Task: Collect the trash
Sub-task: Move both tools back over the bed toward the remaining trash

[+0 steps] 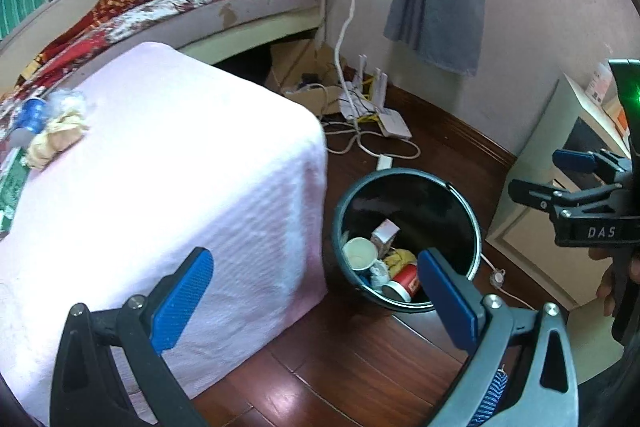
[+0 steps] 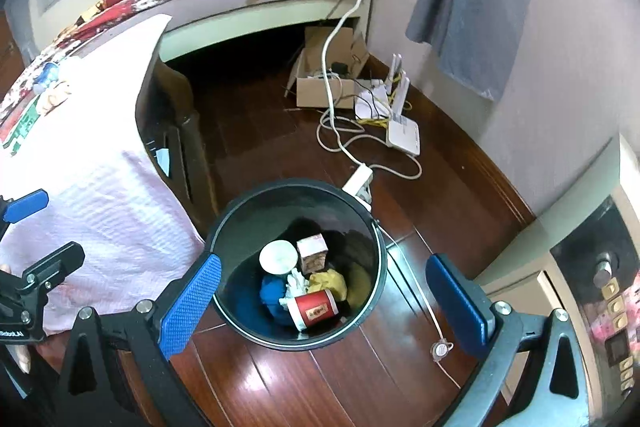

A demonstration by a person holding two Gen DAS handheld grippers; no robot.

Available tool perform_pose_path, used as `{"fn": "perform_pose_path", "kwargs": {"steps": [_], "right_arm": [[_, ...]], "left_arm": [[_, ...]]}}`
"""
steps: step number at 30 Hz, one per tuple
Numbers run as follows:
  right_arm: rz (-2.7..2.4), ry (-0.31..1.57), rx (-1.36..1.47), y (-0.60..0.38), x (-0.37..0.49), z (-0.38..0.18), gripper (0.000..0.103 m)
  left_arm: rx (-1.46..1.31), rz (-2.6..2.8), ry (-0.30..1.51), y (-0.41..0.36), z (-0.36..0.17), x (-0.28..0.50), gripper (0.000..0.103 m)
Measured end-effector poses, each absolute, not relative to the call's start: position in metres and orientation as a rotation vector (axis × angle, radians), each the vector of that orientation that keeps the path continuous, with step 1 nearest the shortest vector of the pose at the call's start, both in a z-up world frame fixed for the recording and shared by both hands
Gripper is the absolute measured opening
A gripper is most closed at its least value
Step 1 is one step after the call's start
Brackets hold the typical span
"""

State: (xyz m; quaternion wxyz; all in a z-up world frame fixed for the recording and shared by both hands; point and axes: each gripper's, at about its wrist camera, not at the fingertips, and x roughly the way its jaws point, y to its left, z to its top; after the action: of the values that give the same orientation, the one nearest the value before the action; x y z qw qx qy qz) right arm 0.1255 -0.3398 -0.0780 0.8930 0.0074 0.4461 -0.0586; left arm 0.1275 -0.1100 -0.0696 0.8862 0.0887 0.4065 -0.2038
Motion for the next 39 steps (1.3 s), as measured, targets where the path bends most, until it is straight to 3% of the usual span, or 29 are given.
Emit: {"fn": "perform_pose_path", "kwargs": {"steps": [16,39], "right_arm": [[-0.001,0.852,-0.041,-0.27,0.145,-0.043,0.103],[0.352,0.794,-0.067,-0.086,0.207,-0.04,0.103]], "left_arm": [[0.125,-0.285,0.781,-0.043,-0.044,0.124,0.102],[-0.036,0.051,0.733,0.165,-0.043,0.15,0.102]]}}
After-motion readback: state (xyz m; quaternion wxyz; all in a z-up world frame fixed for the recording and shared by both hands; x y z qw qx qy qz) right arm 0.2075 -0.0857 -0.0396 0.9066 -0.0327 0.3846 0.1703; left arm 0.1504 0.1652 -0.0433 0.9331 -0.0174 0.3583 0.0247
